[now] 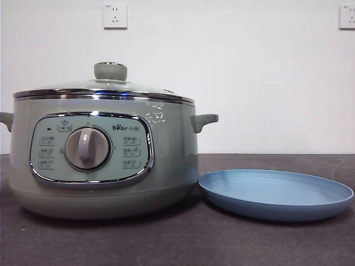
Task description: Take the pumpkin out from the steamer,put the pumpkin in the blue plate,close the lid
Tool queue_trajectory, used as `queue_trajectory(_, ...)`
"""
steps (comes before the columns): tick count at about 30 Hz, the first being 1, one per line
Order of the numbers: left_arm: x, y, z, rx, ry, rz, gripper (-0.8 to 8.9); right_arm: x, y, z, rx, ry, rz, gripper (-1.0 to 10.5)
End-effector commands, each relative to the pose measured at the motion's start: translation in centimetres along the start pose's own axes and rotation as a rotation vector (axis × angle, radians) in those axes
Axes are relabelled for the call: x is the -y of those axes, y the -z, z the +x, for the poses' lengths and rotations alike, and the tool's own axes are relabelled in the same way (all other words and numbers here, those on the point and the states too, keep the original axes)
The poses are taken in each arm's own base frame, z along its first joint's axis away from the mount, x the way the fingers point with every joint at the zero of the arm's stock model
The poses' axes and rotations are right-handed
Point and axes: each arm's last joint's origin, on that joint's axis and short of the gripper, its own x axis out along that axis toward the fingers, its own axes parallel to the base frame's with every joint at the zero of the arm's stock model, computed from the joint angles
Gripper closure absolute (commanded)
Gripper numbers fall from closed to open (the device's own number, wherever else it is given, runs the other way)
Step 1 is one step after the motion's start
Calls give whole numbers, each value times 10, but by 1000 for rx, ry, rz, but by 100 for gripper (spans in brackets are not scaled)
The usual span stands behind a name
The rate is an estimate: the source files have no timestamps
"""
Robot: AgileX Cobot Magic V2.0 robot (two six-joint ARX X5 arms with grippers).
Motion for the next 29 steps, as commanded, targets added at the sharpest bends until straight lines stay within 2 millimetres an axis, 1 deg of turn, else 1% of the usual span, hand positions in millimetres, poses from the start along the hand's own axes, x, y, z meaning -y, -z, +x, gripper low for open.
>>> queue_trajectory(1, 5, -7, 12, -26, 49, 39, 401, -2, -1, 1, 1, -16, -18, 505)
queue_trajectory(5, 13, -15, 33, -88, 109, 56, 401, -4, -1, 2, -3, -26, -22, 505)
queue_trajectory(9, 23, -17, 60, -169, 91, 113, 401, -4, -1, 2, -3, -26, -22, 505)
queue_trajectory(14, 32, -10, 91, -252, 48, 170, 401, -4, -1, 2, -4, -25, -21, 506)
queue_trajectory(20, 36, 6, 126, -344, -15, 237, 404, -4, -1, 2, -3, -25, -22, 506)
queue_trajectory(24, 37, 15, 141, -385, -64, 295, 404, -4, -1, 2, -3, -24, -22, 506)
queue_trajectory(29, 36, 21, 150, -420, -58, 296, 404, -4, -1, 2, -4, -24, -21, 506)
